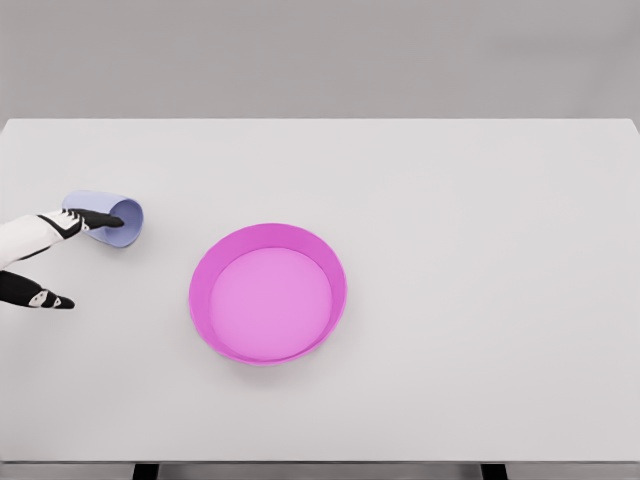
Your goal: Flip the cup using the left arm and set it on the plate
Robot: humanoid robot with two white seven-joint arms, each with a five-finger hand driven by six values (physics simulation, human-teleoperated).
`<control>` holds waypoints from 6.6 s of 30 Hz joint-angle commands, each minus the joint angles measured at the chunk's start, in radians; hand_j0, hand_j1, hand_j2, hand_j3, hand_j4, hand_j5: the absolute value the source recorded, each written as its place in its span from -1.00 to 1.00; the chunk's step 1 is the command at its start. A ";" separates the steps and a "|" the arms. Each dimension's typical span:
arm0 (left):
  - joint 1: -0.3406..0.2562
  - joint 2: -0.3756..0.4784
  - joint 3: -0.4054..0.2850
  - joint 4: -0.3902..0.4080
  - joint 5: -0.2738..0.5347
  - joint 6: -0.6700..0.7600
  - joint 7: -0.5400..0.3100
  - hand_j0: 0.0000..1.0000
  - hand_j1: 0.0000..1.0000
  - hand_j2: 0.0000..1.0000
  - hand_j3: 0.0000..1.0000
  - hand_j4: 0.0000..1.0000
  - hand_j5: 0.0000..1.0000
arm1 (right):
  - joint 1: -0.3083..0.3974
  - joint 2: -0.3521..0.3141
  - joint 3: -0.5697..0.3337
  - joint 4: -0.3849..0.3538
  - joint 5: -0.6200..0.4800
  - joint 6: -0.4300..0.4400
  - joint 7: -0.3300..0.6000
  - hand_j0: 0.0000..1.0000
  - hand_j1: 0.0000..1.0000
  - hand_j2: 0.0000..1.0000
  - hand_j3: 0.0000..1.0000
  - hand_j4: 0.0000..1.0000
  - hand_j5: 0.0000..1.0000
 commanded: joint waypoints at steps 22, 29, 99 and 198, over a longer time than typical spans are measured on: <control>-0.477 -0.144 -0.348 0.463 -0.168 0.002 -0.001 1.00 1.00 1.00 1.00 1.00 1.00 | 0.002 0.000 -0.001 -0.001 0.000 0.000 -0.005 1.00 1.00 1.00 1.00 1.00 1.00; -0.515 -0.156 -0.348 0.503 -0.187 0.002 -0.003 1.00 1.00 1.00 1.00 1.00 1.00 | 0.002 0.000 -0.001 -0.001 0.000 0.000 -0.005 1.00 1.00 1.00 1.00 1.00 1.00; -0.555 -0.212 -0.397 0.519 0.085 0.002 -0.041 0.30 0.30 0.30 0.30 0.30 0.30 | 0.002 0.000 -0.001 -0.001 0.000 0.000 -0.005 1.00 1.00 1.00 1.00 1.00 1.00; -0.742 -0.290 -0.989 0.203 0.402 0.002 -0.047 0.39 0.39 0.39 0.39 0.39 0.39 | 0.002 0.000 -0.001 -0.001 0.000 0.000 -0.005 1.00 1.00 1.00 1.00 1.00 1.00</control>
